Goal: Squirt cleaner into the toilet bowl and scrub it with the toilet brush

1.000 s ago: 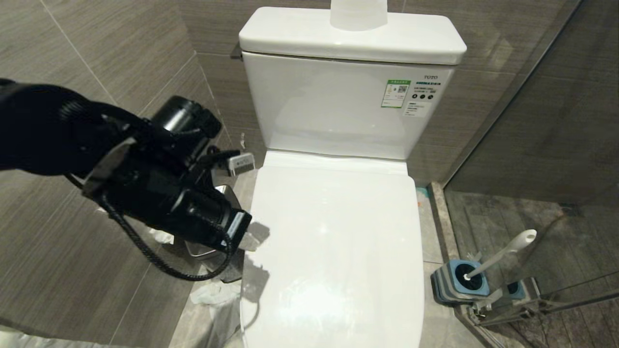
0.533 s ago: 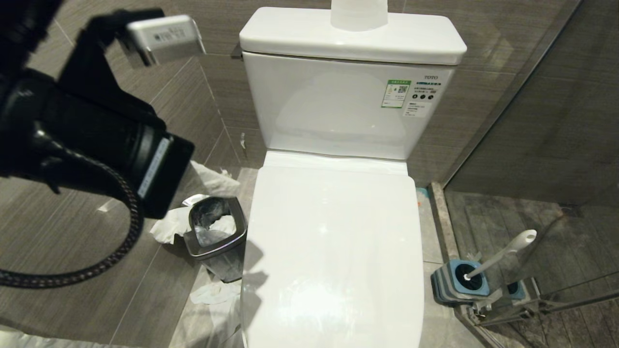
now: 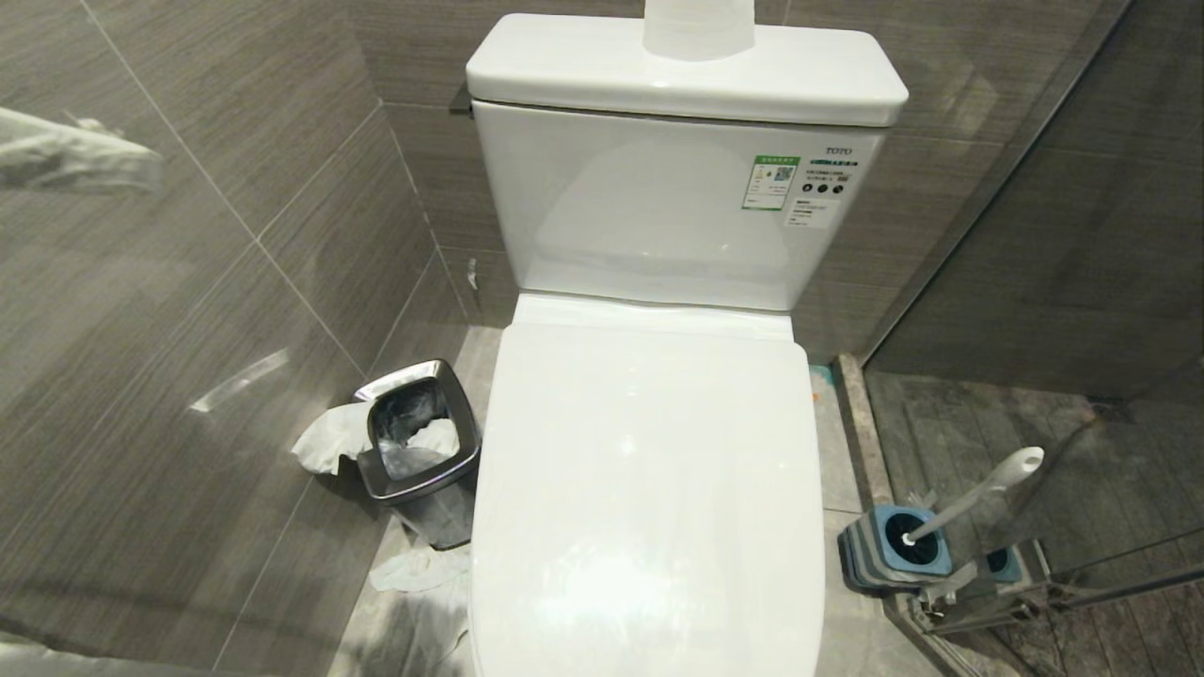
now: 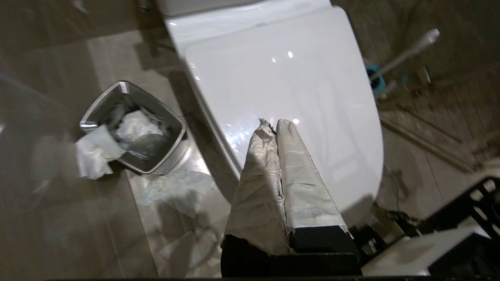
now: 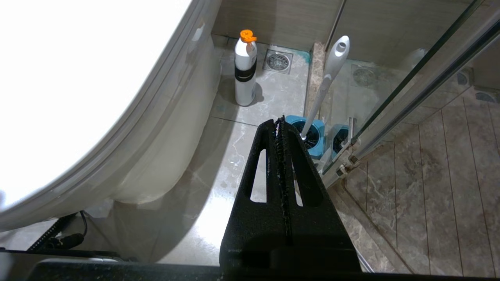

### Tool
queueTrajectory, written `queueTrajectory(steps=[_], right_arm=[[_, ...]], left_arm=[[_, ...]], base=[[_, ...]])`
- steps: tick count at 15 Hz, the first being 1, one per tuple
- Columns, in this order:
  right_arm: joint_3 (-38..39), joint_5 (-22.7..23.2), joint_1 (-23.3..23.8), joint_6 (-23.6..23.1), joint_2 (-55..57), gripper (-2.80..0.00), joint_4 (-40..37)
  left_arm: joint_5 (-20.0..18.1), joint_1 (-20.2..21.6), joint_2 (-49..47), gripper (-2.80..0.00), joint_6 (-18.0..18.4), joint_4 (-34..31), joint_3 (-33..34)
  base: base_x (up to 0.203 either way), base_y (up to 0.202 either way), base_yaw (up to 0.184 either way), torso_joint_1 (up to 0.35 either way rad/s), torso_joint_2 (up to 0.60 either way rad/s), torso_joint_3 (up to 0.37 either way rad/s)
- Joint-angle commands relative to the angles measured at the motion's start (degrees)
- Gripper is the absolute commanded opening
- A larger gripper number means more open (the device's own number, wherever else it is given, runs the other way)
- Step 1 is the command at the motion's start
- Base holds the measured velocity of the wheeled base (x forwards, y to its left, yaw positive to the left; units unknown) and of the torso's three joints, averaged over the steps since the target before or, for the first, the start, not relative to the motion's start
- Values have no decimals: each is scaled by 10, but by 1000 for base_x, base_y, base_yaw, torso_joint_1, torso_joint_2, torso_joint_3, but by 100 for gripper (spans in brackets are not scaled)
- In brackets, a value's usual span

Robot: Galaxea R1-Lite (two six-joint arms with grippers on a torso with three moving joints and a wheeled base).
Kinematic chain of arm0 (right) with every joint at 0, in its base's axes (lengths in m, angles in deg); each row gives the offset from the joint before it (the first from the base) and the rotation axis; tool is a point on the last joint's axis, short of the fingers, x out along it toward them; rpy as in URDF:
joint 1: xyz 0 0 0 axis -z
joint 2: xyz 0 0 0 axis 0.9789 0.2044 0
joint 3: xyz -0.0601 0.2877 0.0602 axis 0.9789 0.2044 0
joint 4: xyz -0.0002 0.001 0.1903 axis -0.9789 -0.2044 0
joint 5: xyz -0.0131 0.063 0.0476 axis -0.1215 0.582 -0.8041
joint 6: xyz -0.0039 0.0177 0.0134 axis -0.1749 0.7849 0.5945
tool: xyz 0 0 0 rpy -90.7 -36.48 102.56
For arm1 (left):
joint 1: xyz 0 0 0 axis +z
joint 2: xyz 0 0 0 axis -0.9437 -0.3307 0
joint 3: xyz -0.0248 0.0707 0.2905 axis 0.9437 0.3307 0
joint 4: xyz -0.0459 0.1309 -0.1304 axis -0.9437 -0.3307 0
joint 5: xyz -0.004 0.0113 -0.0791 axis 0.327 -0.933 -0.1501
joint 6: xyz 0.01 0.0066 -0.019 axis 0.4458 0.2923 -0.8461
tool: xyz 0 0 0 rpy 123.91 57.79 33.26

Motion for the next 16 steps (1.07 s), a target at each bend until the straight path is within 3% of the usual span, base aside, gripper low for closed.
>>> queueTrajectory(steps=[1, 3, 5, 8, 9, 12, 16], right_arm=[[0, 0, 0, 0, 0, -280, 0], [0, 0, -1, 0, 0, -280, 0], [0, 0, -1, 0, 0, -280, 0], [0, 0, 0, 0, 0, -280, 0], [0, 0, 0, 0, 0, -280, 0], [0, 0, 0, 0, 0, -280, 0], [0, 0, 0, 0, 0, -280, 0]], left_arm=[[-1, 70, 59, -280, 2, -1, -11], [-40, 134, 107, -280, 8, 0, -10], [-138, 187, 160, -280, 27, 2, 0], [-278, 218, 234, -280, 72, 3, 30], [-297, 228, 248, -280, 84, 3, 38], [-296, 279, 288, -280, 130, 6, 76], [-293, 333, 364, -280, 143, 54, 152]], base=[[0, 0, 0, 0, 0, 0], [0, 0, 0, 0, 0, 0], [0, 0, 0, 0, 0, 0], [0, 0, 0, 0, 0, 0], [0, 0, 0, 0, 0, 0], [0, 0, 0, 0, 0, 0], [0, 0, 0, 0, 0, 0]])
